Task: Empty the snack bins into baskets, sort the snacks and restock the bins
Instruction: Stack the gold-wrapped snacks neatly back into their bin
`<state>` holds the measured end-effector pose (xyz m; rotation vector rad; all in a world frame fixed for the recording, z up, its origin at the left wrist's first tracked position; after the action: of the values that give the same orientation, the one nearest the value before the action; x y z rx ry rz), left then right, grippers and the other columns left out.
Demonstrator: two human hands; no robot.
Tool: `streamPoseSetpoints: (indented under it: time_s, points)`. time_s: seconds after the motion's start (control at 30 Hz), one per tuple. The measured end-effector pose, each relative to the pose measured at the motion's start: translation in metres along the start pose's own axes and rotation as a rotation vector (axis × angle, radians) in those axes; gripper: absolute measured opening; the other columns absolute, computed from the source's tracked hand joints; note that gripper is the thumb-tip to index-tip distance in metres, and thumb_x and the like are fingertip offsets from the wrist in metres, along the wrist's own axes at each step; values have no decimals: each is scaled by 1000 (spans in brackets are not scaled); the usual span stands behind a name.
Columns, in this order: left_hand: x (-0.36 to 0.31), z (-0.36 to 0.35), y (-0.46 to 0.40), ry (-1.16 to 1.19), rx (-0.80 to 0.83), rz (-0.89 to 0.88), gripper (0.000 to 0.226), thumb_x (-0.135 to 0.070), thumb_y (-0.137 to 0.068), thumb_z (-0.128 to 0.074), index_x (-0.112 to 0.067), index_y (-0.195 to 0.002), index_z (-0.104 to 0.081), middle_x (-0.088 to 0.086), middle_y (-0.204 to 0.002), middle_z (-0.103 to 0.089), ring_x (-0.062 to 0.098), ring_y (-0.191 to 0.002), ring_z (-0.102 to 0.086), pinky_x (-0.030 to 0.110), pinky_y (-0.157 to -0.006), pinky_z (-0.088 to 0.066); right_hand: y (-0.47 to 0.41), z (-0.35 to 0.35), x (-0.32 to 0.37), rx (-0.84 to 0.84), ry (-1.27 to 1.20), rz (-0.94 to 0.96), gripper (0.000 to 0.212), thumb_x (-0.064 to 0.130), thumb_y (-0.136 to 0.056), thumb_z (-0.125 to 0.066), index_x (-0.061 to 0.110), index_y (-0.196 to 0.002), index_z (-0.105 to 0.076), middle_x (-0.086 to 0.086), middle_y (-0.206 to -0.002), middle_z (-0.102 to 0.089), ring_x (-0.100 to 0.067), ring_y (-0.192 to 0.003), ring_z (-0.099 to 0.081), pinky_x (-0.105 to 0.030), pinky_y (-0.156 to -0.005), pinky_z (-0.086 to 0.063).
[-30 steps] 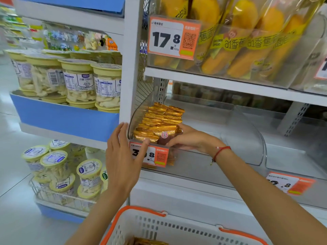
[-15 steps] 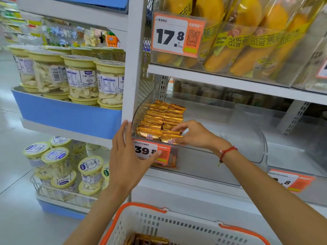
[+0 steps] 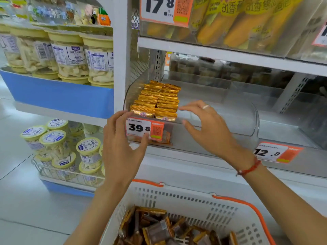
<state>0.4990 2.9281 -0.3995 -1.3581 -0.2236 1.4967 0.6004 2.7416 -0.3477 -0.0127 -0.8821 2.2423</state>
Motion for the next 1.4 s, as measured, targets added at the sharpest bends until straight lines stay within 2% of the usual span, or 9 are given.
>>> streamPoseSetpoints:
  time_s: [0.13,0.3,0.47,0.63,0.8,1.03,1.2,1.3,1.4]
  points:
    - [-12,-4,43,-77,91,-30,20,-21,-88,-66,-26,-107,-64,-12,-94,-62,7,-88,-55,29,-77,-39,78,3,-9,0,-185,-53,16,23,-94,-57,25,-105,-69,7,-102,-60,-10,-83,-57,-20,-66,-43]
    - [32,-62,124,-158,511,106,12,-21,-92,-63,-25,-102,-68,-8,-97,-68,13,-87,-63,30,-67,-48,208,-88,-76,676,-207,-451,17,22,-97,-55,32,-106,-65,15,-98,-63,-5,-83,-59,-27,-72,-49]
    - [101,-95,258,-248,958,253,24,-20,-96,-56,-30,-116,-64,-11,-122,-62,11,-107,-59,21,-75,-46,362,-180,-95,1135,-168,-604,21,24,-100,-46,23,-81,-56,-7,-79,-55,-16,-58,-45,-43,-59,-40]
    - [147,-104,340,-512,1474,138,53,-38,-100,-43,-31,-150,-28,-10,-156,-26,17,-143,-25,33,-112,-27,411,-239,-54,1171,-341,-635,45,31,-98,-53,22,-141,-47,-2,-136,-55,-21,-120,-53,-33,-93,-46]
    - [165,-93,356,-591,1522,75,51,-43,-99,-42,-32,-148,-31,-10,-153,-30,16,-139,-29,30,-113,-20,428,-275,-38,1308,-205,-559,35,28,-92,-60,17,-125,-59,-11,-128,-55,-32,-122,-47,-42,-96,-44]
    - [151,-114,340,-348,1473,334,31,-25,-96,-53,-32,-126,-59,-5,-133,-55,22,-122,-52,38,-96,-46,401,-222,-77,1166,-292,-738,19,22,-95,-61,11,-101,-75,-3,-105,-71,-13,-91,-63,-21,-73,-47]
    - [90,-141,315,104,1455,439,55,-26,-90,-68,-37,-137,-43,-14,-142,-41,8,-129,-42,24,-101,-42,354,-183,-87,915,-498,-938,12,18,-95,-61,14,-92,-72,5,-70,-65,3,-54,-56,-15,-58,-44]
    - [49,-148,303,273,1472,382,78,-38,-81,-77,-34,-144,-31,-19,-142,-40,3,-127,-42,21,-105,-40,327,-172,-80,624,-744,-1177,14,21,-93,-64,11,-96,-73,-2,-82,-71,-7,-68,-64,-17,-62,-52]
    - [50,-138,274,141,1188,330,73,-32,-91,-65,-38,-150,-22,-12,-150,-38,12,-132,-44,27,-99,-43,306,-168,-64,447,-984,-1227,15,22,-92,-65,15,-102,-73,-2,-90,-74,-9,-77,-68,-17,-69,-52]
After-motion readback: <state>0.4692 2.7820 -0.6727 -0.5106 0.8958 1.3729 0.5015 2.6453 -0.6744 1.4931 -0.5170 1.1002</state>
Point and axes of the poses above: each hand's wrist, its own y-axis away from the middle knuckle, its own z-axis out of the back of the hand, x = y × z, the point moved 8 cm from there along -y, towards the middle knuckle
